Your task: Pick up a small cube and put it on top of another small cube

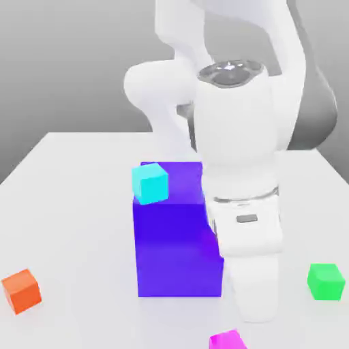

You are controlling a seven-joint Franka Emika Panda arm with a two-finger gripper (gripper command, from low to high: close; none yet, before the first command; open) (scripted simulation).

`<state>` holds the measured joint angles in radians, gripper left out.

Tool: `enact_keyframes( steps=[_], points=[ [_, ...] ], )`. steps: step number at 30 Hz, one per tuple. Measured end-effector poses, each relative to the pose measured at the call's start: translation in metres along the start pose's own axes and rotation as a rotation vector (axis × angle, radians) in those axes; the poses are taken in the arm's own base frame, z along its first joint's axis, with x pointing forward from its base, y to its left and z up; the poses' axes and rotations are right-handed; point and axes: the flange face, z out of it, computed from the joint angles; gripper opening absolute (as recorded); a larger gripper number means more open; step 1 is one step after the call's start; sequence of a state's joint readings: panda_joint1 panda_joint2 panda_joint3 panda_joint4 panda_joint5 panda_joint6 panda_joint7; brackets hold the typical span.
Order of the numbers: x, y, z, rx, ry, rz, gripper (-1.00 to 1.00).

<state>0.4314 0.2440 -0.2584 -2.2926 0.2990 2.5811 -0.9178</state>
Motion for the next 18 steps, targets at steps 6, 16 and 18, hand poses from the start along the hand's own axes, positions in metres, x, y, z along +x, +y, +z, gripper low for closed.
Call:
enact_keyframes(
  steps=[6,16,18],
  points=[
    [-0.011,-0.004,0.056,-0.015,-0.105,-0.226,0.0],
    [-0.019,-0.003,0.12,-0.014,-0.12,-0.256,-1.0],
    [-0.019,-0.003,0.118,-0.015,-0.119,-0.257,-1.0]
  ],
)
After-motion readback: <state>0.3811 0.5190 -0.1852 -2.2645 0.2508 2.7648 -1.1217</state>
